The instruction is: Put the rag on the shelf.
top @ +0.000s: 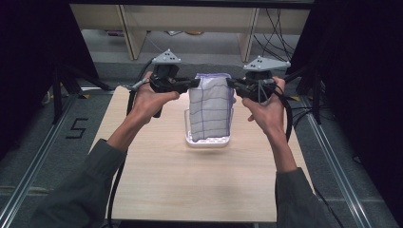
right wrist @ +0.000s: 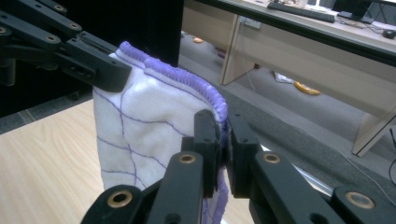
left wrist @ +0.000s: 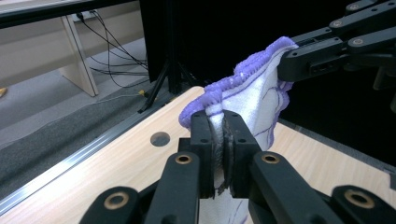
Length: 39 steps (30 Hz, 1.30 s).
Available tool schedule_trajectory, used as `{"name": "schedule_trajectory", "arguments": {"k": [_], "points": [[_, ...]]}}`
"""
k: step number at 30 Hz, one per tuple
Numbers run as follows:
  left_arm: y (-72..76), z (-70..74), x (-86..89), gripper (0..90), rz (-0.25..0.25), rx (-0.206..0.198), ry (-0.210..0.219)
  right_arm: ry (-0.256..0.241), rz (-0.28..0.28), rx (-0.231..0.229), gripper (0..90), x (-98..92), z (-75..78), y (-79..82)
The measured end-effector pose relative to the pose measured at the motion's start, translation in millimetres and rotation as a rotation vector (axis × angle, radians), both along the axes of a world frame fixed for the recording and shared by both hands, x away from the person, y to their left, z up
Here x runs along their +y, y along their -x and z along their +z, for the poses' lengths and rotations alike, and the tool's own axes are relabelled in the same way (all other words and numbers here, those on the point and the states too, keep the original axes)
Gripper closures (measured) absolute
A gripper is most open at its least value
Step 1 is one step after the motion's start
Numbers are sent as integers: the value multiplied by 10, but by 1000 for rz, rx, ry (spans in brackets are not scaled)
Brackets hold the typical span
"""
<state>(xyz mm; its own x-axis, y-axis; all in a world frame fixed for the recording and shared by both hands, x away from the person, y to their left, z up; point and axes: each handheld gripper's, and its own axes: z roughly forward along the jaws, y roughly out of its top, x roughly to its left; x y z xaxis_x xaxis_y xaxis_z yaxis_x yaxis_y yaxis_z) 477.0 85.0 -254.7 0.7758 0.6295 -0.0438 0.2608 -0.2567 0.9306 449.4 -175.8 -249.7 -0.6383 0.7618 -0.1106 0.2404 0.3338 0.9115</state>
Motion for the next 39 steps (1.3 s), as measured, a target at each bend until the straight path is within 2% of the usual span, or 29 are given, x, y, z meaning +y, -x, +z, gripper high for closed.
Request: {"name": "schedule_trajectory", "arguments": {"k": [2,3,5,6,7,11,13,15,16,17,20,21,22,25,27,28,29,30,32,34,36,37,38,39], "points": [[-55,11,1,836,17,-2,-1,-9,-10,2,852,23,9,-48],[-94,17,1,836,30,2,-5,-6,-20,-12,851,36,7,-72],[-163,17,-2,835,44,10,1,-8,-24,2,851,61,-1,-126],[-207,5,-10,835,51,17,3,9,-44,-24,850,72,-13,-206],[-232,-2,-14,835,58,24,3,9,-44,-24,850,72,-13,-206],[-390,-65,-7,835,76,64,34,9,-61,-26,848,90,-63,-378],[-453,-108,7,833,82,80,37,2,-68,-13,847,99,-106,-464],[-507,-146,14,831,89,98,36,-1,-76,23,845,110,-144,-520],[-561,-180,15,830,91,104,41,7,-76,21,845,109,-156,-547],[-577,-189,14,828,93,108,42,-5,-84,47,844,132,-186,-578],[-681,-272,10,827,95,130,44,-15,-95,41,843,152,-231,-639],[-708,-299,10,825,97,142,40,-9,-99,55,842,159,-247,-663],[-738,-326,13,822,98,151,40,-1,-100,46,840,158,-269,-698],[-816,-394,21,814,105,173,38,16,-104,90,838,169,-334,-770],[-849,-437,2,814,105,181,21,25,-110,88,838,174,-390,-820],[-865,-459,-8,813,103,186,15,41,-111,102,838,164,-403,-838],[-875,-473,-15,813,106,187,6,29,-115,120,838,176,-438,-855],[-891,-493,-23,814,103,192,-2,32,-124,111,837,180,-463,-871],[-926,-544,-29,810,101,196,-31,56,-126,154,834,169,-544,-919],[-956,-603,-46,810,107,211,-34,45,-134,152,833,180,-571,-934],[-985,-658,-51,809,111,225,-34,73,-134,162,832,185,-632,-962],[-1001,-692,-46,809,109,233,-42,61,-141,175,831,194,-665,-974],[-1006,-718,-55,808,113,241,-30,66,-149,176,827,198,-700,-990],[-1015,-745,-45,807,108,249,-40,73,-149,194,826,196,-716,-998]]}}
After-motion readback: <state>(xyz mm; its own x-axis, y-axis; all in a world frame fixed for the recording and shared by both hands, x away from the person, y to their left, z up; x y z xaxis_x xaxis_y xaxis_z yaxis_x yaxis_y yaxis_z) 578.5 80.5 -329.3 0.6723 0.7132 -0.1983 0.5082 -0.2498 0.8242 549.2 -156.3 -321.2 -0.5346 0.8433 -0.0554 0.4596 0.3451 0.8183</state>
